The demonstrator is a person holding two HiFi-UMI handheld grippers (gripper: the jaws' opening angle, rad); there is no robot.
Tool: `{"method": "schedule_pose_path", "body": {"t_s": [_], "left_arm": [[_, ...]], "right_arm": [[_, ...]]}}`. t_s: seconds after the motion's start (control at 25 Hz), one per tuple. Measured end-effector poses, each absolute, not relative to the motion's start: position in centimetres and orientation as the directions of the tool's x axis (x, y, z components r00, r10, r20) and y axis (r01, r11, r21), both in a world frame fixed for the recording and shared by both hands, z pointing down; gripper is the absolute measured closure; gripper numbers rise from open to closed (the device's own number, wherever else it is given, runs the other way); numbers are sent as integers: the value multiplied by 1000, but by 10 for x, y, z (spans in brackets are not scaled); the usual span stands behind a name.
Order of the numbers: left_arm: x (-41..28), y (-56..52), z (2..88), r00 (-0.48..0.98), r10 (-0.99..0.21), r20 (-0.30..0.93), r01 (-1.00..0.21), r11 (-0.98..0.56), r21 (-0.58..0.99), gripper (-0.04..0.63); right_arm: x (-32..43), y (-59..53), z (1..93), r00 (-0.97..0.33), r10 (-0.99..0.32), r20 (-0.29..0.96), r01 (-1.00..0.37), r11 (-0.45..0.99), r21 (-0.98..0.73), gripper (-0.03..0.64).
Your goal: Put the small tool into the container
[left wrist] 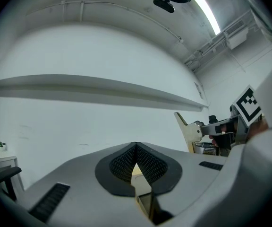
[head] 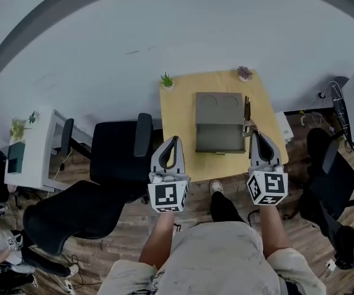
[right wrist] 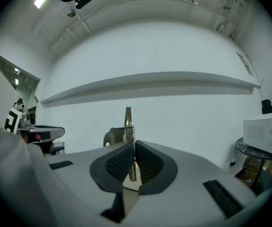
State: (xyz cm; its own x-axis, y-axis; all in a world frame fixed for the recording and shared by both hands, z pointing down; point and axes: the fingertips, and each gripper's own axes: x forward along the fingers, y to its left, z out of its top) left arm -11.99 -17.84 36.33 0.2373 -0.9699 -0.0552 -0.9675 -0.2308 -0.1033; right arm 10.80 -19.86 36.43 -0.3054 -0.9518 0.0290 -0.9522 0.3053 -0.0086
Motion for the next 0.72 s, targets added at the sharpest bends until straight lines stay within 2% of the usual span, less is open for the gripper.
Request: {"method": "schedule_pose_path", "body": {"t_s": [0.72], "left_arm": [[-99, -236, 369, 280, -959, -29, -955, -276, -114, 591]], "right_arm": [[128, -251, 377, -266, -963, 52, -964, 265, -34, 597]]}}
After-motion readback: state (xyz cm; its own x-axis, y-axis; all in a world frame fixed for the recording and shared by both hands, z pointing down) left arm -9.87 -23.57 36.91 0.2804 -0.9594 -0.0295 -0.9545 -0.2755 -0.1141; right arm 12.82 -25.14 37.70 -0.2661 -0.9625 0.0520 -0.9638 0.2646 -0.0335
